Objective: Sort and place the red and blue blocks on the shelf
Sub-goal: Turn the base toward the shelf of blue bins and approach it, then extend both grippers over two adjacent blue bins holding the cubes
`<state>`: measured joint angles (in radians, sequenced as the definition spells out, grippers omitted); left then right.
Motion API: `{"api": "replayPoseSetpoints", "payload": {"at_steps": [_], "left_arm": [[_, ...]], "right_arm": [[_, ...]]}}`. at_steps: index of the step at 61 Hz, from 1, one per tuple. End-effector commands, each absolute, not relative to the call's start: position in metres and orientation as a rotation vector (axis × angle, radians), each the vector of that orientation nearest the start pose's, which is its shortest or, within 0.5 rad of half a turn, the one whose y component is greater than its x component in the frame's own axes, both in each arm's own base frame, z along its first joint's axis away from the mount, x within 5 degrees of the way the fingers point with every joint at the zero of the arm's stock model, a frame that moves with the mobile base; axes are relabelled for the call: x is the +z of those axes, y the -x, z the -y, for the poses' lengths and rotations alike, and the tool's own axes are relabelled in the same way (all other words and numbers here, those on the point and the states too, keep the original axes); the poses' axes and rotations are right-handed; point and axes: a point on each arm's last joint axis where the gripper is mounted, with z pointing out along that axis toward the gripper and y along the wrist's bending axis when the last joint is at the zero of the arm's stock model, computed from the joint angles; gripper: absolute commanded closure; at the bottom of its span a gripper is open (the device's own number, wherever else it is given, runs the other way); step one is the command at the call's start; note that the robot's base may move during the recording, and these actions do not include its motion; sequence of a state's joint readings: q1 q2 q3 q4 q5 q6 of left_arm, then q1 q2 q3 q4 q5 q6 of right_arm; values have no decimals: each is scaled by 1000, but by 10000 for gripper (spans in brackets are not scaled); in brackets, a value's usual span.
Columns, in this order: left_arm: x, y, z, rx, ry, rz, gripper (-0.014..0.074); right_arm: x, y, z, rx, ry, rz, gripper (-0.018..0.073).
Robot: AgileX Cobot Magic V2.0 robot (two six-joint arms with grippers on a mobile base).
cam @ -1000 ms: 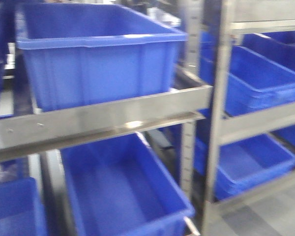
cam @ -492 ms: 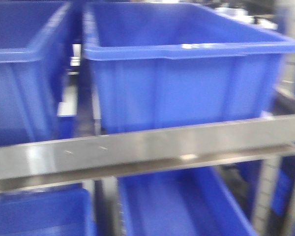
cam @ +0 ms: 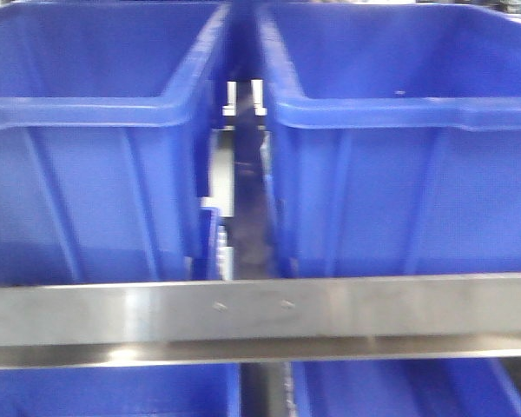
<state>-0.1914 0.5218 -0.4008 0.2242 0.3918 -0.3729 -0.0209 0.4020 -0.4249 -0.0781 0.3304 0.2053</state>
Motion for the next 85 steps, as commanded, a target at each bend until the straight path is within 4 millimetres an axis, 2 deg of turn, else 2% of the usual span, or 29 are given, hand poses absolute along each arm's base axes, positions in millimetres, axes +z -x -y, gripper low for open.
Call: {"api": "replayPoseSetpoints", "payload": {"at_steps": [1,85], "left_arm": [[290,-111,15,-172,18,-1884,473],[290,-111,15,-172,18,-1884,473]], "right_arm": [[317,-92,4,47,-133,-1661,510],[317,-92,4,47,-133,-1661,510]]}}
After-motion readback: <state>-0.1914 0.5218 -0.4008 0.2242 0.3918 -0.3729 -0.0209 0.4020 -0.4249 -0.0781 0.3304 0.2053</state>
